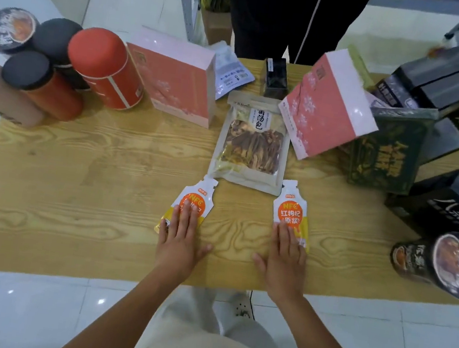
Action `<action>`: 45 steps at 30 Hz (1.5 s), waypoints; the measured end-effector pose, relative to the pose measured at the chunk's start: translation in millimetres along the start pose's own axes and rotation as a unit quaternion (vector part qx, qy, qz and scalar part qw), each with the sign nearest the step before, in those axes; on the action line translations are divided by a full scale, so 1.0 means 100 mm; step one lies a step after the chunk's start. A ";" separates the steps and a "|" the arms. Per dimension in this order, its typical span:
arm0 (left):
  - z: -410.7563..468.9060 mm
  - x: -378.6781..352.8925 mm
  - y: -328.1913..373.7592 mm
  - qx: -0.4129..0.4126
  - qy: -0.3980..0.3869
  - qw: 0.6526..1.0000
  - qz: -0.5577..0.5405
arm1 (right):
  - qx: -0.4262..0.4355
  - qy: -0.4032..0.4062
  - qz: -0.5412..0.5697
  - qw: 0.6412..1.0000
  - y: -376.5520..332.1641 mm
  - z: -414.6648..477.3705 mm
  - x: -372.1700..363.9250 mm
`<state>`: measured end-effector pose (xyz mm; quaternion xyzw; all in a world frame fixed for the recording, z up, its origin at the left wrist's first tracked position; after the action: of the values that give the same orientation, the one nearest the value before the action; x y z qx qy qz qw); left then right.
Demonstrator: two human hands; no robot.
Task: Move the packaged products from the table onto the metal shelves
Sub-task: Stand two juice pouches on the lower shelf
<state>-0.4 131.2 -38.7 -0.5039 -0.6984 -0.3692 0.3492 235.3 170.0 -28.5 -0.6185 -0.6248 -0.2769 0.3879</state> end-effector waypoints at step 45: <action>-0.90 -0.38 1.24 -0.057 0.048 0.992 0.100 | 0.265 -0.001 -0.041 0.964 0.47 -0.53 -0.19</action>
<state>138.8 63.8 -7.7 -0.5721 -0.6049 -0.3952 0.3880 288.2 119.0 -21.7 -0.4682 -0.7007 -0.1167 0.5255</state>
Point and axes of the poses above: each hand's wrist, its own z-axis towards the middle knuckle, its own x-axis out of the back of the hand, y = z × x, the point moved 6 cm from there along z, towards the middle knuckle, and after that the axes turned 8 degrees about -y, right-handed, at the moved point
